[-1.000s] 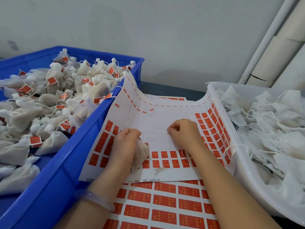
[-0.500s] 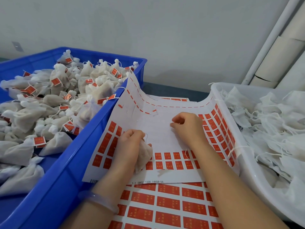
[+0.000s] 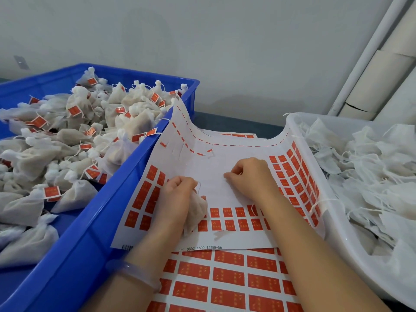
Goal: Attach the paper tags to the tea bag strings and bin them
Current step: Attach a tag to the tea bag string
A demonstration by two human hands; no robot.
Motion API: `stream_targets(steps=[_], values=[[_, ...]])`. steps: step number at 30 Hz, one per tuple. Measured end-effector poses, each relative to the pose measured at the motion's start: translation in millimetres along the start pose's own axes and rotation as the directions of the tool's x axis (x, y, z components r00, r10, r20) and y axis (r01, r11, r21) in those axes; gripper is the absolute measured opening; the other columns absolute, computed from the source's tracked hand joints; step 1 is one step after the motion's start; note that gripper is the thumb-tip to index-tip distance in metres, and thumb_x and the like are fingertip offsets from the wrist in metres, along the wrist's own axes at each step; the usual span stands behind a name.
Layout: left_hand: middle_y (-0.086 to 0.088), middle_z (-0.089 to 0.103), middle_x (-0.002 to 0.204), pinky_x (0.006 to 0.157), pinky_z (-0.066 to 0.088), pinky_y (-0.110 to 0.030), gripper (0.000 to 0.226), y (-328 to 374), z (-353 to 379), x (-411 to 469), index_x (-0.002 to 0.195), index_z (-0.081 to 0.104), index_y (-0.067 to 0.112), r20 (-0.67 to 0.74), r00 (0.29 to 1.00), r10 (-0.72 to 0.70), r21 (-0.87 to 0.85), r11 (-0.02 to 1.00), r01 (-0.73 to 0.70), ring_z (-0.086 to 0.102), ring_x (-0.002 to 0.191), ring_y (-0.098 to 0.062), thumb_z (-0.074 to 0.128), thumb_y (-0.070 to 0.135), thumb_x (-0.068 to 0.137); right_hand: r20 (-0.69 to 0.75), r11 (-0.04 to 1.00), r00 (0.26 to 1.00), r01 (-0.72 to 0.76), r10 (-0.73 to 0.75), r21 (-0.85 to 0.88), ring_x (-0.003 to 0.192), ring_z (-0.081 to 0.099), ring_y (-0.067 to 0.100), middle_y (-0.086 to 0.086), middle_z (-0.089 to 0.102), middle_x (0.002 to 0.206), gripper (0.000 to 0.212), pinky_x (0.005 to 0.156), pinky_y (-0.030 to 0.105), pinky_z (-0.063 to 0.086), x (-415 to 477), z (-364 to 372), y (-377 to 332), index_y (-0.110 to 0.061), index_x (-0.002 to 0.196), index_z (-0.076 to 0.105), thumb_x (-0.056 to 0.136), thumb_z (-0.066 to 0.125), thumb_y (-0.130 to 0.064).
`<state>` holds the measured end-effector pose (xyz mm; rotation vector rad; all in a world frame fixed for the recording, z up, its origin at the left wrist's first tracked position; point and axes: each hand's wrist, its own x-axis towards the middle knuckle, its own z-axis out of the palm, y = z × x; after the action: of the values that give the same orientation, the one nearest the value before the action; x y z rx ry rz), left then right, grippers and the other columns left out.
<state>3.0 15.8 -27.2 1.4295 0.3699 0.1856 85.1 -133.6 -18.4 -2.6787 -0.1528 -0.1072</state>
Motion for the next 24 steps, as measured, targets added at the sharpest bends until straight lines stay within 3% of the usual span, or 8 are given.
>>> stream_targets(steps=[2,4,8,13,15,18,20,24], values=[[0.002,0.056,0.058,0.071,0.048,-0.04,0.022,0,-1,-1,0.066,0.053,0.016,-0.004,1.0,-0.014,-0.009,1.0,0.014,0.054,0.06,-0.016,0.052,0.01,0.087,-0.033,0.999,0.999,-0.038,0.039,0.03,0.06,0.051,0.007,-0.008,0.057,0.073,0.02,0.055,0.012,0.033,0,0,0,-0.023,0.079,0.059,0.085,0.063,-0.041],[0.003,0.055,0.057,0.064,0.048,-0.035,0.024,1,0,-1,0.066,0.052,0.016,-0.007,0.999,-0.045,-0.023,0.999,0.044,0.053,0.058,-0.015,0.051,0.009,0.089,-0.078,0.997,0.996,-0.04,0.045,0.072,0.061,0.05,0.006,-0.005,0.061,0.08,0.014,0.054,0.009,0.031,0,2,1,-0.023,0.08,0.058,0.086,0.064,-0.035],[0.006,0.051,0.073,0.034,0.035,-0.005,0.021,2,5,9,0.074,0.047,0.023,-0.083,0.983,-0.164,0.246,0.952,0.18,0.05,0.062,-0.008,0.051,0.021,0.095,-0.145,0.965,0.983,-0.072,0.111,0.251,0.079,0.056,0.008,0.001,0.066,0.107,0.021,0.07,0.012,0.04,-1,-1,9,-0.016,0.105,0.063,0.085,0.066,-0.021],[0.005,0.052,0.075,0.042,0.033,-0.011,0.019,4,5,11,0.077,0.048,0.024,-0.085,0.974,-0.21,0.339,0.913,0.226,0.05,0.064,-0.009,0.05,0.024,0.095,-0.083,0.9,0.992,-0.055,0.1,0.433,0.109,0.061,0.019,0.006,0.06,0.126,0.034,0.096,0.037,0.049,-3,-4,8,-0.011,0.127,0.054,0.094,0.052,-0.016],[0.005,0.052,0.075,0.042,0.033,-0.011,0.019,4,5,11,0.076,0.048,0.024,-0.097,0.975,-0.202,0.333,0.916,0.223,0.051,0.064,-0.009,0.05,0.025,0.096,-0.067,0.877,0.992,-0.061,0.105,0.476,0.102,0.063,0.015,0.005,0.06,0.123,0.033,0.09,0.032,0.052,-2,-3,5,-0.012,0.128,0.053,0.096,0.047,-0.017],[0.006,0.052,0.075,0.034,0.034,-0.008,0.019,6,6,10,0.076,0.047,0.024,-0.106,0.975,-0.197,0.347,0.911,0.222,0.051,0.063,-0.009,0.051,0.025,0.095,-0.106,0.833,0.986,-0.048,0.127,0.552,0.068,0.066,0.003,-0.002,0.068,0.097,0.02,0.061,0.011,0.052,-2,-5,2,-0.016,0.109,0.064,0.093,0.054,-0.022],[0.005,0.053,0.073,0.042,0.041,-0.01,0.02,6,5,8,0.075,0.048,0.023,-0.09,0.981,-0.173,0.301,0.934,0.192,0.051,0.062,-0.01,0.052,0.022,0.094,-0.127,0.829,0.983,-0.037,0.13,0.559,0.057,0.064,0.001,-0.008,0.068,0.079,0.01,0.05,0.007,0.047,-1,-8,2,-0.019,0.093,0.067,0.087,0.063,-0.025],[0.0,0.056,0.062,0.076,0.049,-0.044,0.021,2,0,-2,0.068,0.053,0.016,0.005,0.999,-0.054,-0.007,0.999,0.054,0.054,0.063,-0.019,0.051,0.01,0.089,-0.101,0.869,0.979,-0.108,0.178,0.483,0.055,0.062,0.009,-0.011,0.063,0.066,0.018,0.047,0.014,0.045,-1,-12,1,-0.024,0.07,0.063,0.075,0.074,-0.037]])
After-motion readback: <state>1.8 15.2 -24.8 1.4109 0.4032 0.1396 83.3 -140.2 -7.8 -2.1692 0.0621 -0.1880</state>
